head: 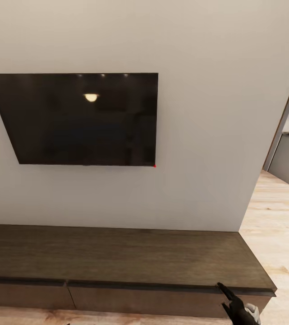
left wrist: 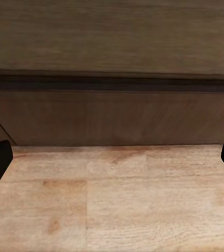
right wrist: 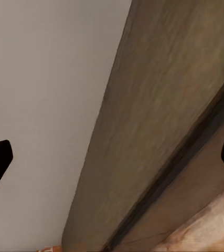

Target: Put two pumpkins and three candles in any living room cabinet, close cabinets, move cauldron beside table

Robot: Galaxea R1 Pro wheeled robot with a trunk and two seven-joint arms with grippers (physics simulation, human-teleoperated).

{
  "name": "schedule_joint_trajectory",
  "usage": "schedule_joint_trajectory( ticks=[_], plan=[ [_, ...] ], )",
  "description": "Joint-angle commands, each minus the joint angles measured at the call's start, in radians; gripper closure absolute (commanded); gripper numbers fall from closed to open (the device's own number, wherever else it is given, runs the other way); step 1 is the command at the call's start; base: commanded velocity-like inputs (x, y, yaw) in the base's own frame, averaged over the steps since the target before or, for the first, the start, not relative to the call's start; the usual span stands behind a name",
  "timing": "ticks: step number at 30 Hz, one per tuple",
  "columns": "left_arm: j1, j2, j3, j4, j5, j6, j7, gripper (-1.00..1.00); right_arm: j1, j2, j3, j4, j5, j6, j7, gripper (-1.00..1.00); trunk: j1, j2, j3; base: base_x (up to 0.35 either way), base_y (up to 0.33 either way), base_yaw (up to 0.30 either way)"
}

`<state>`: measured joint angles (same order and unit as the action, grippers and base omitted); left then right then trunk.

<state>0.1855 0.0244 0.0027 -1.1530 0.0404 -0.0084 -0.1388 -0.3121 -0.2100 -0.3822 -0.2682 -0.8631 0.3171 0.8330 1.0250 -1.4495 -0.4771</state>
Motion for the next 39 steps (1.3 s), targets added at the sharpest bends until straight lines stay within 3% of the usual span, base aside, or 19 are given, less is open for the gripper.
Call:
schedule_joint_trajectory(
  ticks=[1, 5, 11, 28, 39],
  plan=[
    [0.000, 0.000, 0.000, -0.001, 0.004, -0.001, -0.004, -1.00, -0.016, -0.012, -0.017, 0.017, -0.008, 0.023, -0.003, -1.00, 0.000, 0.000, -0.001, 0.000, 0.000, 0.000],
    [0.000, 0.000, 0.000, -0.001, 0.005, -0.001, -0.005, -1.00, -0.036, -0.027, -0.044, 0.040, -0.008, 0.039, -0.027, -1.00, 0.000, 0.000, -0.001, 0.000, 0.000, 0.000],
    [0.000, 0.000, 0.000, 0.001, 0.005, -0.001, -0.005, -1.00, -0.045, -0.034, -0.089, 0.050, -0.008, 0.045, -0.079, -1.00, 0.023, -0.042, -0.020, 0.000, 0.000, 0.000],
    [0.000, 0.000, 0.000, -0.001, 0.006, -0.001, -0.006, -1.00, -0.048, -0.031, -0.103, 0.049, -0.008, 0.045, -0.094, -1.00, 0.088, -0.161, -0.073, 0.000, 0.000, 0.000],
    [0.000, 0.000, 0.000, 0.007, 0.006, -0.001, -0.024, -1.00, -0.048, -0.032, -0.108, 0.051, -0.009, 0.046, -0.061, -1.00, 0.130, -0.238, -0.107, 0.000, 0.000, 0.000]
  ],
)
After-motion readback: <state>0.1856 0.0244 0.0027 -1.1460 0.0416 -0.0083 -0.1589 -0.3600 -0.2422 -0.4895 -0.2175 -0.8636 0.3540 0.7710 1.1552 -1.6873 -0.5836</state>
